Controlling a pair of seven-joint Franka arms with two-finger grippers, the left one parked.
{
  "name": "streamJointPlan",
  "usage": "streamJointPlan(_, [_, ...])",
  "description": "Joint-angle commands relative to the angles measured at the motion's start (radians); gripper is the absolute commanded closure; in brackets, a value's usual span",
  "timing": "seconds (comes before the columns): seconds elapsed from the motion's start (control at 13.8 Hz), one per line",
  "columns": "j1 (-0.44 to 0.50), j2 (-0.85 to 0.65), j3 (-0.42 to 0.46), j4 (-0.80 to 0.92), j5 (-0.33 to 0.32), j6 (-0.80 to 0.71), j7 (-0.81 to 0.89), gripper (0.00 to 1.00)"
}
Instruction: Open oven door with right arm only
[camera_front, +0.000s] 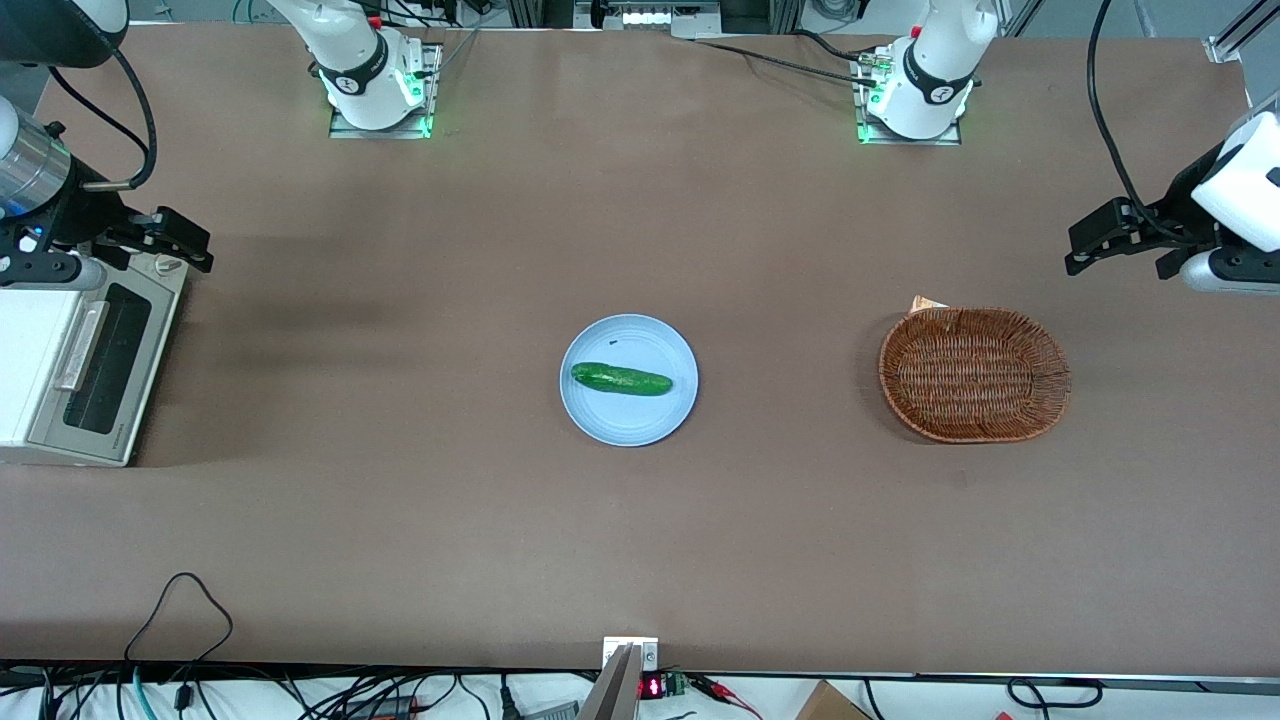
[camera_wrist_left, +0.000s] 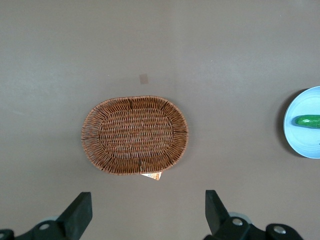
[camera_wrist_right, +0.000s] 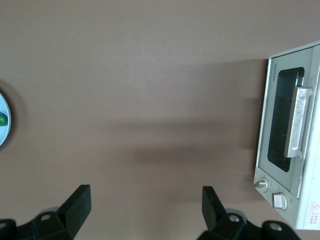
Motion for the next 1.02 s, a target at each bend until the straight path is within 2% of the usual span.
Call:
streamJointPlan(0.0, [-0.007,-0.01,0.01,-0.003,-0.006,-0.011,0.01,0.04])
streamJointPlan(0.07, [-0.007,-0.008,0.01,-0.003,-0.004,-0.011,0.012,0.15])
streamJointPlan(0.15, [-0.007,-0.01,0.007,-0.003,-0.003,-0.019,0.012,0.33])
streamJointPlan(0.22, [-0.007,-0.01,0.005,0.0,0.001,-0.028,0.013,0.56])
streamJointPlan(0.44, [-0.009,-0.008,0.002,0.005,0.011,-0.037,0.01,1.0])
streamJointPlan(0.94, [-0.009,-0.007,0.002,0.005,0.011,-0.039,0.002,1.0])
